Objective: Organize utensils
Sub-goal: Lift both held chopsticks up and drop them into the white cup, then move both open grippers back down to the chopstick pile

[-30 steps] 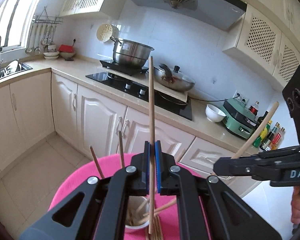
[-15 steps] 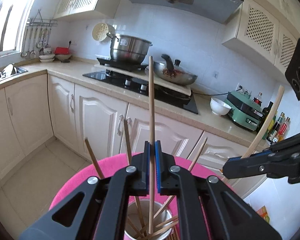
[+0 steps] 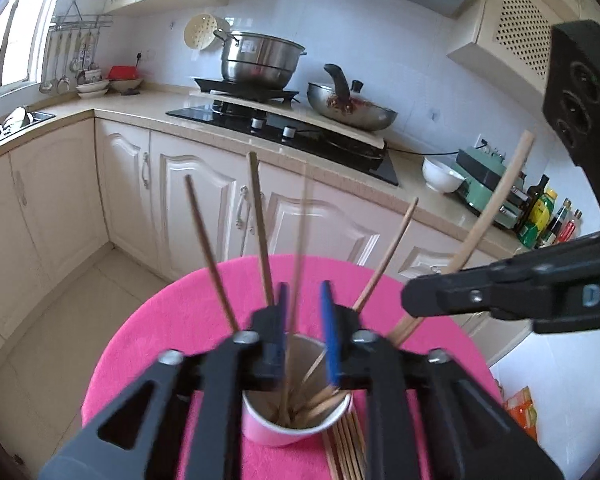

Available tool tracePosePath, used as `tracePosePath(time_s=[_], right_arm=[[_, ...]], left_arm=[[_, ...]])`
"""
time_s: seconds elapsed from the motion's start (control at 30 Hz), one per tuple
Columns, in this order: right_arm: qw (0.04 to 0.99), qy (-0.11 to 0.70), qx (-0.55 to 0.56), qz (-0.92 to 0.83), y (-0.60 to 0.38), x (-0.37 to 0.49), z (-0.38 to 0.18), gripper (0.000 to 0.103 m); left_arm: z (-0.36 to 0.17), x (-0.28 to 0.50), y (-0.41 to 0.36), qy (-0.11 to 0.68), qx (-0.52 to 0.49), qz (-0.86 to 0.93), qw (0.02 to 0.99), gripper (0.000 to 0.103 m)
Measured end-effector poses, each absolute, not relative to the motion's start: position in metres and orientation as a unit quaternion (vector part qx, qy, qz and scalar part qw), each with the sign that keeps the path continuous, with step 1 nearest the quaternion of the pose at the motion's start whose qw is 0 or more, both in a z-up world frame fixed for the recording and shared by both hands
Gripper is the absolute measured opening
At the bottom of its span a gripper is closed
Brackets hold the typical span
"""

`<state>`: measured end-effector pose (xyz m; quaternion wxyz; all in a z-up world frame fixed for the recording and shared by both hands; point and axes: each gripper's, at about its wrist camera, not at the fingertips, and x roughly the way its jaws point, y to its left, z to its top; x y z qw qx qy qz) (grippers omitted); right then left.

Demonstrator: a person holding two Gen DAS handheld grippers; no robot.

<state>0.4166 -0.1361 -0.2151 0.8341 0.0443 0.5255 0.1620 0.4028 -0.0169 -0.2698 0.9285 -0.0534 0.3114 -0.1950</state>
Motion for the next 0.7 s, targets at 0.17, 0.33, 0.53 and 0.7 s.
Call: tracePosePath(time_s=[0.17,0.33,0.53,0.7], right_arm=[[0.834,0.525,0.042,0.163,-0.130,0.415,-0.218,0.006],[0.835,0.524,0.042,0.163,-0.129,0.412,-0.219,0.007],[0.835,0.523,0.046,0.163,-0.128,0.408,-0.220,0.018],[0.849,0.499,0.060,0.163,-0.136,0.401,-0.207,0.047]], left_arm=[[-0.266,0.392,-0.007,0.325,-0.069,-0.184,0.925,0.021],[-0.261,0.384,-0.002,0.336,-0.072,-0.171,0.924,0.026],[-0.257,0.371,0.002,0.355,-0.080,-0.156,0.918,0.032],[-0.250,0.360,0.000,0.361,-0.085,-0.149,0.917,0.036]])
